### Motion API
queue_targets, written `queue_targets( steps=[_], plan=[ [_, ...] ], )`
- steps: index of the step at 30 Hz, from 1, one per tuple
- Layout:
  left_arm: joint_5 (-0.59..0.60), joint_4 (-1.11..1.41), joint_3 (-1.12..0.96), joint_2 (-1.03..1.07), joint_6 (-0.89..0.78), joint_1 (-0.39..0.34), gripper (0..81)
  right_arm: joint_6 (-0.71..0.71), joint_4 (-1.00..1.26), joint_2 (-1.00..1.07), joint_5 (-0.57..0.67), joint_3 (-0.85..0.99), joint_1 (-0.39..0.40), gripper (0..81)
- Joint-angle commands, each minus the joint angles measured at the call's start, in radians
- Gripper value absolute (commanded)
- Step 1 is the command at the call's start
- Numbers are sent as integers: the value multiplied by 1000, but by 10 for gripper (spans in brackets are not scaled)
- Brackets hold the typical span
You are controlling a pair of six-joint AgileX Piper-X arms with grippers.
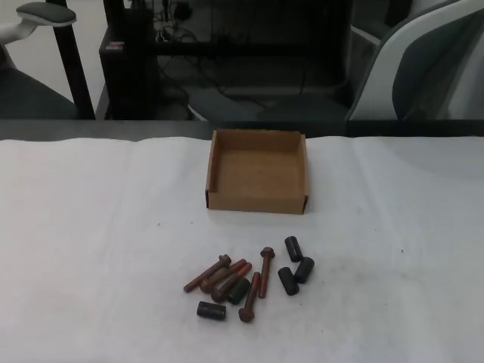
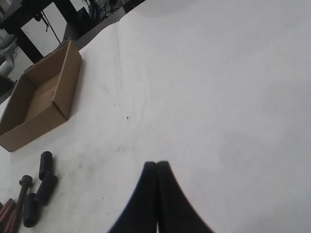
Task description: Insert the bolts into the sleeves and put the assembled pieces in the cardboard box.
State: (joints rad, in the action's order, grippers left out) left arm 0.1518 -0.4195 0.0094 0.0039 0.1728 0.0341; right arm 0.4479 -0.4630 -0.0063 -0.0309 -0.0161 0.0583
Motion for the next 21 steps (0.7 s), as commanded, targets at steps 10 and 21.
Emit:
queue_targets(
  steps=[10, 21],
  plan=[
    [-1, 14, -9, -4, 6, 2, 294, -9, 5, 6, -9, 16, 3, 0],
    [8, 26, -9, -4, -115, 2, 294, -4, 11, 6, 135, 16, 3, 0]
  ],
)
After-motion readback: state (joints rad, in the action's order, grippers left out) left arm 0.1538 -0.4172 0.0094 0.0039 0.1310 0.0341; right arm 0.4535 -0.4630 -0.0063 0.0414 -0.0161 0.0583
